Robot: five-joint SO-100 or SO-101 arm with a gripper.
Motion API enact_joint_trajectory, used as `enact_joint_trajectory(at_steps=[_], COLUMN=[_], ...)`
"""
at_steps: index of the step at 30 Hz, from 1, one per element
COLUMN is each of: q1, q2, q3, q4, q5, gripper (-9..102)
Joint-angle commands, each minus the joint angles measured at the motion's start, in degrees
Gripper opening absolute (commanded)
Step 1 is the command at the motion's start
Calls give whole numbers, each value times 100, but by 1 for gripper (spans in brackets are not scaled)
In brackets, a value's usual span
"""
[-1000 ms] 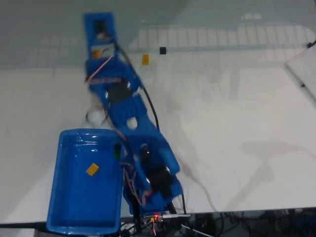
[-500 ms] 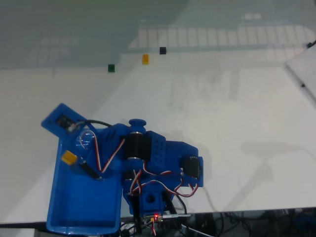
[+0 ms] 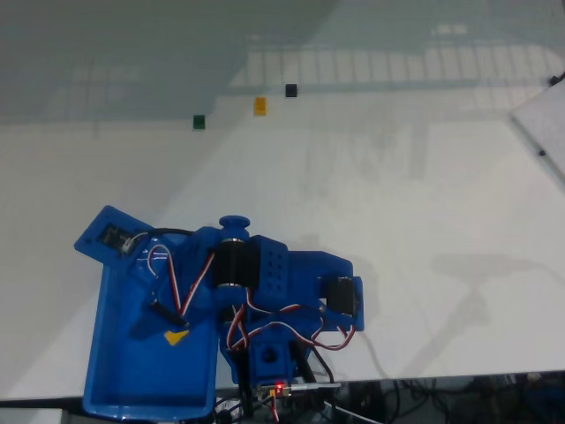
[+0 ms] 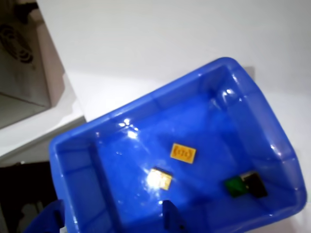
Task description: Pick up all the lego then put into the bin
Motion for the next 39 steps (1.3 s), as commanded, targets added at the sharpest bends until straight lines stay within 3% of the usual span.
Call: enact_joint_trajectory(at_steps=[1, 4, 8, 14, 25, 32, 39], q1=[633, 2074, 4307, 6302, 7453, 7532, 7462], q2=[-220, -738, -1731, -3533, -6267, -7084, -7620], q3=[-167, -378, -404, -369, -404, -448, -949], q4=[-114, -782, -2479, -4544, -7339, -7989, -8042], q5=[-308, -624, -1081, -1556, -1890, -2004, -1793], gripper=[28, 28, 29, 30, 29, 29, 29])
